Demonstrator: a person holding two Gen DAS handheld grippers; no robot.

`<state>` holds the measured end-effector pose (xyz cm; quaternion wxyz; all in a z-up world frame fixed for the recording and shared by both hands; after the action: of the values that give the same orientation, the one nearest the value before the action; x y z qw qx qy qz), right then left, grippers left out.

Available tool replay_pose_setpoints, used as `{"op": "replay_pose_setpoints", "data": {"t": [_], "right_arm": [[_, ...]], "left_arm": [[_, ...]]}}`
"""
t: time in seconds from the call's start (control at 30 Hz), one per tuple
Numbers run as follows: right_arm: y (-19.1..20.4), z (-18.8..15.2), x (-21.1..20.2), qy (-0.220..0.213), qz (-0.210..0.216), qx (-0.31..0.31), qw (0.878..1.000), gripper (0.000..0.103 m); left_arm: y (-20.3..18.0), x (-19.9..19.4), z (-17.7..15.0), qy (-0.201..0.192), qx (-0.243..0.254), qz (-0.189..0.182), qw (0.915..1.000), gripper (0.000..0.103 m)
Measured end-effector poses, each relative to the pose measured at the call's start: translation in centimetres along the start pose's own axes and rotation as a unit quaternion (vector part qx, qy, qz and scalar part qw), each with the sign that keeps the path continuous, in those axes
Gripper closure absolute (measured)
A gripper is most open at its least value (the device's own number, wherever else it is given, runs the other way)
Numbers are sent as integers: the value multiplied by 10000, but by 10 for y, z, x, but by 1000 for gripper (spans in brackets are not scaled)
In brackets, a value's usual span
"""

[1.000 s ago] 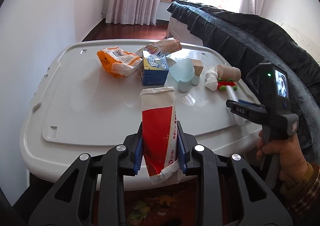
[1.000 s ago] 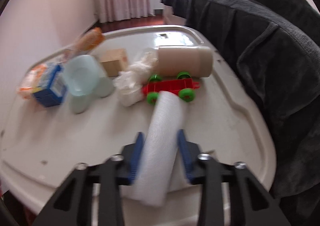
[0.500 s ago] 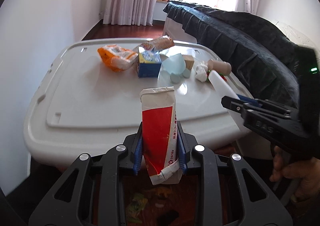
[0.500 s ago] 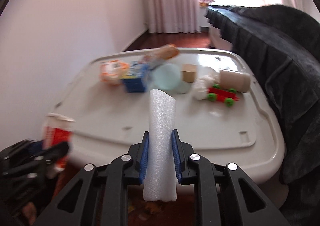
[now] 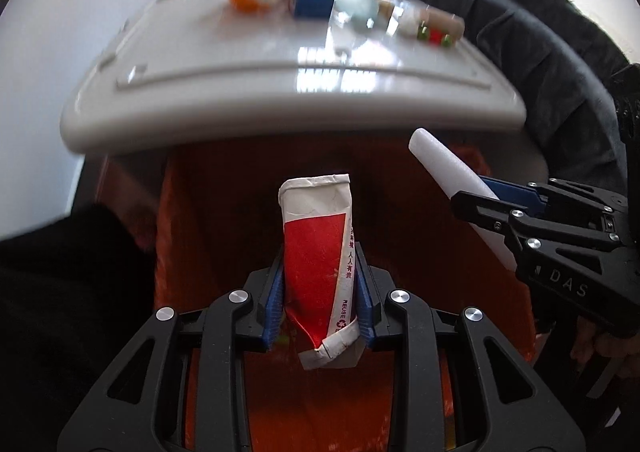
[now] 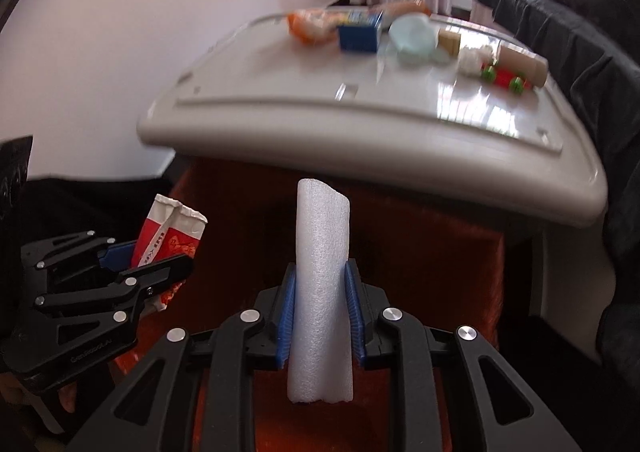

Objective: Collect trash
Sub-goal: 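Drop the toothpaste tube with the left tool while the right tool drops the foam tube into the bin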

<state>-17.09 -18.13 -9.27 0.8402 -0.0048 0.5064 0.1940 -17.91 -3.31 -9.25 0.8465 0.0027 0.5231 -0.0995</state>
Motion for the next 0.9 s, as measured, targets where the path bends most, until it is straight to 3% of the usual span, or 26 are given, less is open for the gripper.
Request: {"op": "replay_pose_setpoints", "data": {"t": [0.03, 0.07, 0.1, 0.13, 0.17, 0.33, 0.53, 0.67, 0.77, 0.9], "right_arm": [[2, -5, 3, 114, -23, -37, 9999, 75], [4, -9, 6, 212, -42, -68, 9997, 64], [4, -11, 8, 252, -92, -68, 9996, 52], [3, -13, 7, 221, -178, -5, 9996, 30], [1, -13, 5, 191, -262, 61, 9995, 22], [-9, -10, -4, -65, -333, 321, 9989, 6], [-23, -5, -12, -295, -593, 483, 9966, 6], [-41, 4, -26, -581, -1018, 510, 9918, 6], [-55, 17, -40, -845, -1320, 510, 9863, 6], [-70, 42, -59, -1217, -1404, 557, 9810, 6]], "left_arm": [[1, 2, -3, 122, -58, -5, 9999, 56], [4, 4, -5, 205, -111, 22, 9997, 43], [6, 4, -6, 254, -209, 93, 9994, 38], [9, 4, -6, 253, -297, 157, 9991, 33], [12, 3, -5, 237, -377, 233, 9987, 30], [20, -1, -1, 149, -621, 297, 9975, 24], [33, -5, 4, 37, -737, 454, 9962, 23], [50, -9, 18, -150, -975, 613, 9932, 23], [62, -14, 44, -340, -1147, 681, 9905, 23], [75, -24, 113, -725, -1381, 602, 9859, 22]]}}
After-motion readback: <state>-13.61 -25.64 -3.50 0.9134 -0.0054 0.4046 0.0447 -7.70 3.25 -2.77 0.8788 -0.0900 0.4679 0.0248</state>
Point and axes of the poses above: each gripper's, at about its wrist camera, not at the fingertips, and x roughly the way its jaws point, y to its left, z to its top, the point moved 2 cm from there along x, roughly the way its jaws point, and after that the axes turned 5 degrees about z, right-handed, at the moved point
